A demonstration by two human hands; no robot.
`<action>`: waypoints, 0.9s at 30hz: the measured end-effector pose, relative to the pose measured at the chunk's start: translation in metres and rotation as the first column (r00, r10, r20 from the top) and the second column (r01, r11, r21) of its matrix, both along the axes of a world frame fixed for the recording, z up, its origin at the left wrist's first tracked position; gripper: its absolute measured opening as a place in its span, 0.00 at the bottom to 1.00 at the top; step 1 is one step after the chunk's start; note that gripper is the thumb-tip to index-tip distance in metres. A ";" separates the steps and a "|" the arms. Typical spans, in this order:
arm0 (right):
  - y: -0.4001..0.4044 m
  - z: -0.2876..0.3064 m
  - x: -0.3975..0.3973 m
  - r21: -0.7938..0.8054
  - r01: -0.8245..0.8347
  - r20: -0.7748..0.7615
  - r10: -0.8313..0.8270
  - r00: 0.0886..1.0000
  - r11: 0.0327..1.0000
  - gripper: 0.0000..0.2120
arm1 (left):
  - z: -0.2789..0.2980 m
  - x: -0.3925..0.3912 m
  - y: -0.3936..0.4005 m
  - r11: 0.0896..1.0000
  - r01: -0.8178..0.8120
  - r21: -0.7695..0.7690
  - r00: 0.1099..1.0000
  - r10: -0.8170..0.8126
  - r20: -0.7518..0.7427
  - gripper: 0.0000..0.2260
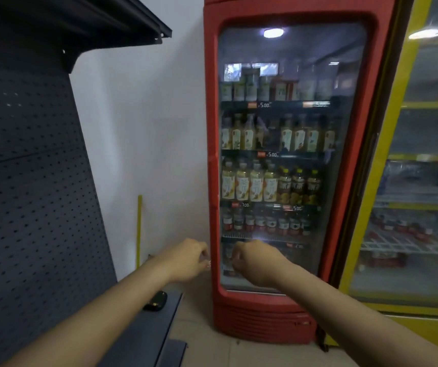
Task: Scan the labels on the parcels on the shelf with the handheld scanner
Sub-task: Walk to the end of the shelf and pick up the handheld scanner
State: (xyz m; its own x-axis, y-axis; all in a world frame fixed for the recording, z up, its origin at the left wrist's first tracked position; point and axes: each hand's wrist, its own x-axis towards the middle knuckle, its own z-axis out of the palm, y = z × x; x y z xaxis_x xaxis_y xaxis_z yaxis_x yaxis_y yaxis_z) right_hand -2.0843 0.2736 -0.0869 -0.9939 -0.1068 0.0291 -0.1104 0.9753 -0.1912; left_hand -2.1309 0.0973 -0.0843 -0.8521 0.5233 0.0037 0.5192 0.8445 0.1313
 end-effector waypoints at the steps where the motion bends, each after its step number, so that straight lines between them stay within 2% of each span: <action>1: -0.002 -0.002 -0.013 0.004 -0.007 -0.002 0.007 1.000 1.000 0.15 | -0.002 -0.012 -0.001 1.000 -0.005 -0.002 1.000 0.005 -0.006 0.14; 8: -0.029 -0.014 -0.112 -0.018 -0.067 0.004 0.067 0.998 0.998 0.14 | -0.013 -0.102 -0.026 0.998 -0.054 -0.009 0.997 0.054 -0.052 0.14; 18: -0.071 -0.053 -0.211 -0.054 -0.194 0.087 0.198 0.976 0.980 0.16 | -0.053 -0.176 -0.085 0.981 -0.187 -0.060 0.979 0.191 0.073 0.16; 23: -0.092 -0.081 -0.257 -0.055 -0.296 0.148 0.301 0.942 0.953 0.18 | -0.073 -0.196 -0.098 0.957 -0.286 -0.047 0.951 0.289 0.109 0.18; 27: -0.114 -0.106 -0.295 -0.062 -0.418 0.216 0.421 0.881 0.906 0.18 | -0.092 -0.214 -0.113 0.912 -0.409 -0.042 0.899 0.410 0.153 0.17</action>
State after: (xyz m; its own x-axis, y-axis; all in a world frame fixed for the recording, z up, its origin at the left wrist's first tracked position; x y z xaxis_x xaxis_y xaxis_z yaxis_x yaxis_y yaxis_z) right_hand -2.3794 0.1600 -0.1931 -0.8374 -0.5161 -0.1802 -0.4623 0.8445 -0.2702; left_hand -2.3452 -0.0154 -0.1760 -0.9806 0.1273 -0.1488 0.1008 0.9796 0.1738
